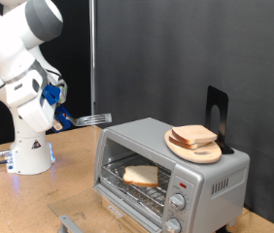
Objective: Make a piece of toast with the oven
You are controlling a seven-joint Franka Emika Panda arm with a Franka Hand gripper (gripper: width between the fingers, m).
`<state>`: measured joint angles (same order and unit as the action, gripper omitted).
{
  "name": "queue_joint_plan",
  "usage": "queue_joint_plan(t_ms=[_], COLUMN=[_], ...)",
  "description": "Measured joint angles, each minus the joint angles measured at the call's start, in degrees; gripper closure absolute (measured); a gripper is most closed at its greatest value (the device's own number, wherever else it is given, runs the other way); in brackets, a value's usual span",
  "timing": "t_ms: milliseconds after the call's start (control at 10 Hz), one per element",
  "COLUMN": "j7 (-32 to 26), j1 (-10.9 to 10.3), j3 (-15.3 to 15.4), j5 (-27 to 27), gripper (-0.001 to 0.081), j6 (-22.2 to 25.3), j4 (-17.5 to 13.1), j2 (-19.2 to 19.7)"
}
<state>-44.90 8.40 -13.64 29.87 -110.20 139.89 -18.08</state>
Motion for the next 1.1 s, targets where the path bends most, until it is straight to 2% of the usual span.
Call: queue_joint_plan(t_ms=[200,400,700,1100], j7=[-1.3,-1.7,0.3,5.1], j1=[-0.6,-2.7,-5.3,-7.6], j3=[0.2,2.0,7.2,14.8], j5=[2.8,6.6,6.5,5.3], gripper=[0.0411,0.0411,0.0411,0.0411], j6=[-0.1,-1.1,-3.6,-9.4], j4=[0.2,0.1,-0.5,-2.2], j2=[0.1,0.0,-0.1,-0.3])
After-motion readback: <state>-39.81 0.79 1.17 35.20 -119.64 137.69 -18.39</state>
